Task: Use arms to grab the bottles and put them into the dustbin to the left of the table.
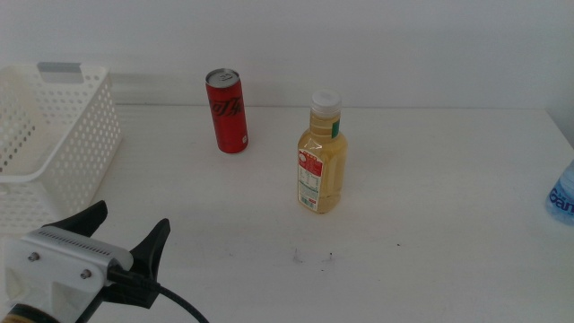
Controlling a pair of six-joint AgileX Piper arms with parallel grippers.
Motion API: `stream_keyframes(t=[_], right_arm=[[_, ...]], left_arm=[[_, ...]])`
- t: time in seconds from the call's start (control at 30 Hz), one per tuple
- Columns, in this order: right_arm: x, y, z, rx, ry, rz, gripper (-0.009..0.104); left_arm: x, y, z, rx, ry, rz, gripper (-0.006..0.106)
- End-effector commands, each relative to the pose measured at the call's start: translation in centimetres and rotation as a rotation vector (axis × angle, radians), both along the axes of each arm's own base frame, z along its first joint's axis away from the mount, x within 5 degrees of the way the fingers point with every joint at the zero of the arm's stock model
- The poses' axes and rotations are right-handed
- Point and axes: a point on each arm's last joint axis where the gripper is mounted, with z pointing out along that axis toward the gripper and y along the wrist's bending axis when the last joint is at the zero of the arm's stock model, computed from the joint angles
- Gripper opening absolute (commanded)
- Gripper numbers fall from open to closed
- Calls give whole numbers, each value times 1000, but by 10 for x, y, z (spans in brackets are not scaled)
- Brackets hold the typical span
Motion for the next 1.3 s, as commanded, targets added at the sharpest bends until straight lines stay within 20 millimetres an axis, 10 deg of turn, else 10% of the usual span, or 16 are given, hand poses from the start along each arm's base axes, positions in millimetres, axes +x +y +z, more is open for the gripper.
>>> stream_keyframes(t=[0.0,0.27,0.73,1.27], right_arm=[[0,0,-1,-11,-5,-6,90],[0,0,-1,-11,-5,-6,90],[0,0,-1,-11,-5,-6,90],[0,0,-1,-11,-5,-6,90]], left_arm=[[-1,-1,1,-5,-16,-6,94],[4,-4,3,-35,-8,-23,94],[155,-23,-19,-45,48,-159,94],[269,-42,-58,-53,87,-182,94]])
